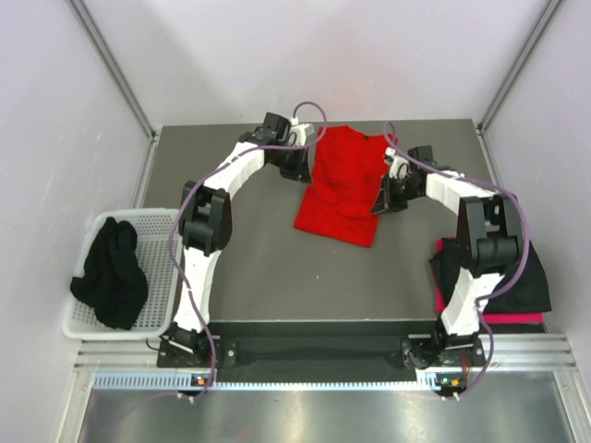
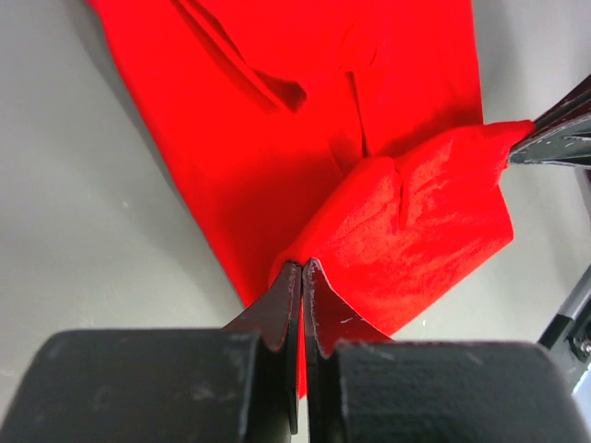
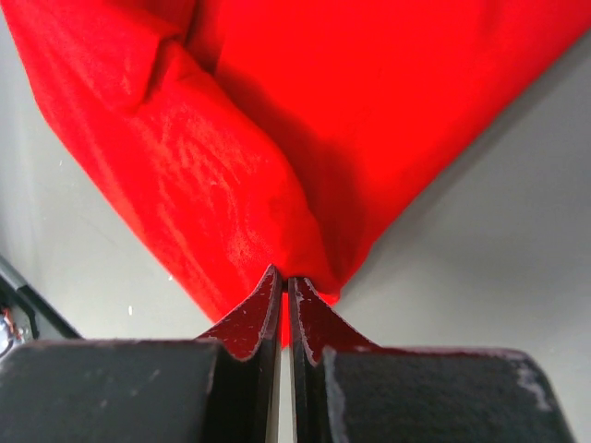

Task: Fold and stack the t-shirts
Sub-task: Fold the tshirt

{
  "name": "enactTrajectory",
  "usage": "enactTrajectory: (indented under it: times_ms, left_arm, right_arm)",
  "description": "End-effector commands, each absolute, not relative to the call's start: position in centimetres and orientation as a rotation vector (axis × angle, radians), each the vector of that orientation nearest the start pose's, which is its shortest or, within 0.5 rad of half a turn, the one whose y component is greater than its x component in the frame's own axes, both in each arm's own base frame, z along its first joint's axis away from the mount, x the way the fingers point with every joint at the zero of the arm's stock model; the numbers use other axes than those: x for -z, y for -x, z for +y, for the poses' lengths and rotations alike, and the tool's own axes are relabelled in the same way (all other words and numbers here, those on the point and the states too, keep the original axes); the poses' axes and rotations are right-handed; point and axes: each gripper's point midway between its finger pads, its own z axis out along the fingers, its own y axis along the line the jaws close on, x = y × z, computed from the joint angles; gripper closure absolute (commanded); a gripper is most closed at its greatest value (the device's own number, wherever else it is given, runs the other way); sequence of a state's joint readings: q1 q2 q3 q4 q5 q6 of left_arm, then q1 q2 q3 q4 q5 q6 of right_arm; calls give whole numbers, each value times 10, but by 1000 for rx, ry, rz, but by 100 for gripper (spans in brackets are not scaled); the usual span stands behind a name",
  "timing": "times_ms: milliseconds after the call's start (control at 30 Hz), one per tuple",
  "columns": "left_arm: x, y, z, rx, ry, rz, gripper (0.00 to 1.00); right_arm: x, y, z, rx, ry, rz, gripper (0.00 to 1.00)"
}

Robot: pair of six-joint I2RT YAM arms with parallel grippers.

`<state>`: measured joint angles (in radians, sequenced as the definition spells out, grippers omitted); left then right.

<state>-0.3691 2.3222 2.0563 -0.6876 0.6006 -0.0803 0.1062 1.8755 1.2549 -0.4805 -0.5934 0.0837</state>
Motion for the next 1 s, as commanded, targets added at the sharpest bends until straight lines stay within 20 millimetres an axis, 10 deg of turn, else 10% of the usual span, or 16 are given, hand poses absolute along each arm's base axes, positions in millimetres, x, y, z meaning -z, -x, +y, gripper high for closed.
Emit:
enactTrajectory:
  times_ms: [0,800,967]
  left_arm:
    - [-111,-496,-297,917,-606,2359,100]
    - [-98,-514,-295,861,-574,2366,94]
    - [-107,-513,-290,830,-566,2360,85]
  right_arm:
    - [-80,-419,139,-815,259,2478,100]
    - [-74,-463,131,-793,219,2407,100]
    - [-94,-463,134,-810,236,2353,77]
